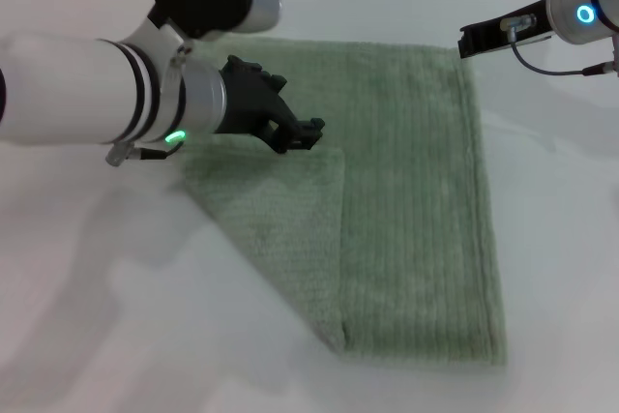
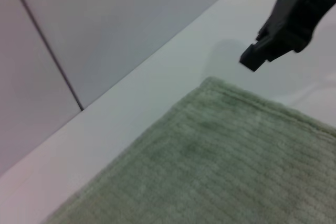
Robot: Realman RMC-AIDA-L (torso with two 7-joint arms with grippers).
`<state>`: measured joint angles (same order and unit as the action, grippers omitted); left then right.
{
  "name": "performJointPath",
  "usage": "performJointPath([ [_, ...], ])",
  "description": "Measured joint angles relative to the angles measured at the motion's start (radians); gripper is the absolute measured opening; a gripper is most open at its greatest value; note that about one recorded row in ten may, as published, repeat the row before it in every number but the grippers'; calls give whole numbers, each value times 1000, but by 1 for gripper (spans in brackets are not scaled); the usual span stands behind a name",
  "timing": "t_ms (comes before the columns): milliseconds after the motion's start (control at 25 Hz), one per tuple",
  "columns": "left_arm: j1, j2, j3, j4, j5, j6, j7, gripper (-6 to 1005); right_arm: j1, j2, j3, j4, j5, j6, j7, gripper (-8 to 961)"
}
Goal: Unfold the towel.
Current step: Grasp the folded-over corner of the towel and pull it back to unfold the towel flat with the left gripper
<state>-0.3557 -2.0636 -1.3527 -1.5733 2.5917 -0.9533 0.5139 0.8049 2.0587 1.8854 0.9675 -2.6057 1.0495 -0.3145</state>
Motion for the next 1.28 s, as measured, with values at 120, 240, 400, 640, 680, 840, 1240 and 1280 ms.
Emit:
performJointPath([
  [120, -26, 2, -56, 60, -48, -3, 31, 677, 0, 1, -2, -3, 0, -1, 0, 0],
  [240, -28, 2, -58, 65, -52, -5, 36, 684, 2, 2, -2, -6, 0, -3, 0, 0],
  [400, -31, -2, -48, 64, -54, -6, 40, 716, 11, 3, 0, -21, 0, -6, 6, 0],
  [640, -40, -4, -1, 66, -55, 7, 40, 773, 39, 6, -2, -82, 2, -19, 8, 0],
  [680, -41, -4, 12, 69, -54, 17, 40, 782, 41, 6, -2, -86, 2, -22, 8, 0],
  [840, -54, -4, 83, 101, -45, 64, 46, 798, 44, 6, -2, -95, 2, -29, 9, -1],
  [1240, -135, -8, 142, 255, -26, 163, 38, 785, 56, 10, -4, -137, 4, -50, 11, 0],
  [1280, -135, -8, 142, 255, -26, 163, 38, 783, 57, 11, -5, -144, 5, -53, 11, 0],
])
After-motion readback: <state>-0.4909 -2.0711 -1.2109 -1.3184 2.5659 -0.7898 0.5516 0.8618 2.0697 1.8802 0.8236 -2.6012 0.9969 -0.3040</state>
